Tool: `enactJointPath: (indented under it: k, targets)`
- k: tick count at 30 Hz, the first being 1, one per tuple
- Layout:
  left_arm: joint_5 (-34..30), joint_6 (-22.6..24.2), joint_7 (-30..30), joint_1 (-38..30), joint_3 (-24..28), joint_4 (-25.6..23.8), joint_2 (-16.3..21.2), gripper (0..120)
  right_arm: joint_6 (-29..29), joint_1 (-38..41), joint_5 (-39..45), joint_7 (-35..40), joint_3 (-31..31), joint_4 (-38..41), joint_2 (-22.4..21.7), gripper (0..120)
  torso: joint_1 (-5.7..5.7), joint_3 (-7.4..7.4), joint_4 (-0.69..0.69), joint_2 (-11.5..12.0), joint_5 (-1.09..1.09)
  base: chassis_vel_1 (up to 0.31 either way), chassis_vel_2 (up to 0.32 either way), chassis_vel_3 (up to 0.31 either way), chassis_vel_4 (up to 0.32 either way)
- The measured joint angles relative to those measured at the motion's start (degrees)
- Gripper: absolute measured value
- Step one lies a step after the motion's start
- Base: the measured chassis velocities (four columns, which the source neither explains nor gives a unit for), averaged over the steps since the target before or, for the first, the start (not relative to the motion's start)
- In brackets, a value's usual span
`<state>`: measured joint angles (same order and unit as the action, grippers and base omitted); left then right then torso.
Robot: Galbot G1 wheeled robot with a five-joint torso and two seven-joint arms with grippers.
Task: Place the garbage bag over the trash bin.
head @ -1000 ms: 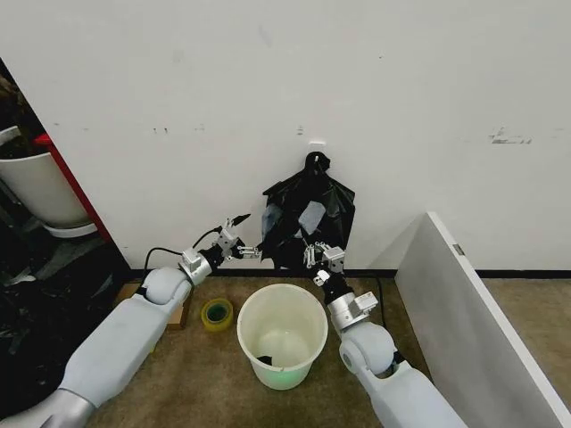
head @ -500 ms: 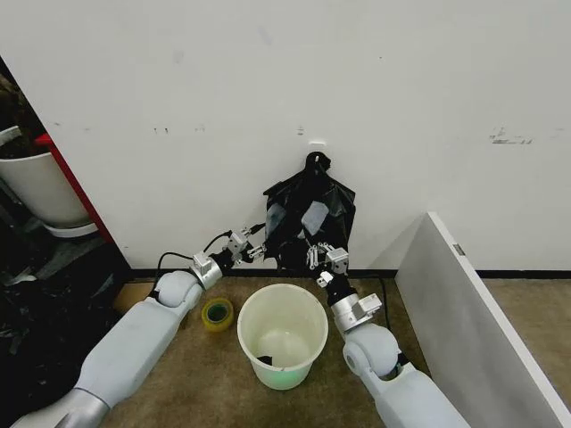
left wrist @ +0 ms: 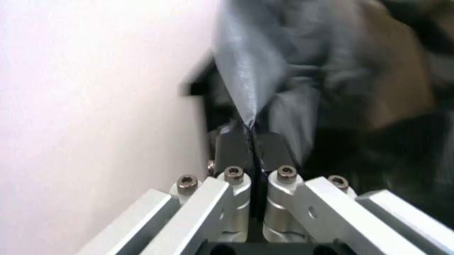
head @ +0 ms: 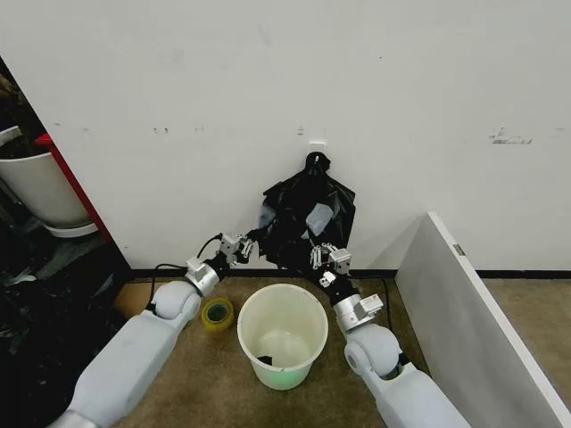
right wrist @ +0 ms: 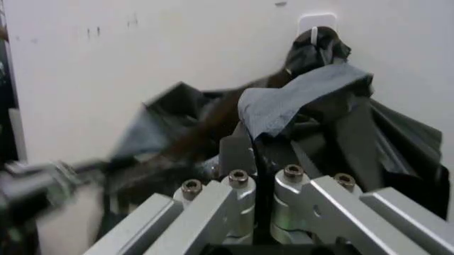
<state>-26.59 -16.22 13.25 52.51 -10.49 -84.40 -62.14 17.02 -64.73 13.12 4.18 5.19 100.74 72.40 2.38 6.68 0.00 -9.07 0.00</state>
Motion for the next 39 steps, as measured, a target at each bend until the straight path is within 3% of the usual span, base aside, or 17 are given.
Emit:
enactJointPath:
  k: [7,14,22,27,34,39]
  targets:
    - [-3.4,-0.1,-13.8,11.9,-3.8,-12.0,-5.4,0,3.3,-5.0,-7.8,0.5,1.1,1.9,-2.8,0,0.00,-0.01,-0.01,0.0,0.01,0.000,0.000,0.000,0.000]
    - [-1.4,2.4,-18.0,20.6,-3.8,-21.2,-7.3,0,8.2,-12.1,-12.9,-0.6,2.1,7.2,-6.7,0,-0.01,-0.01,-0.01,0.0,0.01,0.000,0.000,0.000,0.000]
    - [0.2,1.8,-18.3,27.6,-5.0,-30.8,-7.8,0,15.4,-19.5,-15.4,-1.0,4.2,14.8,-8.9,0,-0.01,-0.01,-0.01,0.0,0.01,0.000,0.000,0.000,0.000]
    - [0.8,1.7,-18.2,30.9,-6.2,-34.9,-8.1,0,16.3,-22.5,-15.6,0.1,4.2,18.0,-9.3,0,-0.01,-0.01,-0.01,0.0,0.01,0.000,0.000,0.000,0.000]
    - [4.2,1.3,-17.7,38.6,-8.5,-44.3,-9.0,0,17.2,-24.9,-16.3,0.9,3.1,21.3,-8.1,0,-0.01,-0.01,-0.01,0.0,0.00,0.000,0.000,0.000,0.000]
    - [5.8,1.3,-17.9,41.4,-8.5,-45.3,-9.5,0,17.2,-24.0,-16.5,0.8,2.0,18.8,-7.0,0,-0.01,0.00,0.00,0.0,0.01,0.000,0.000,0.000,0.000]
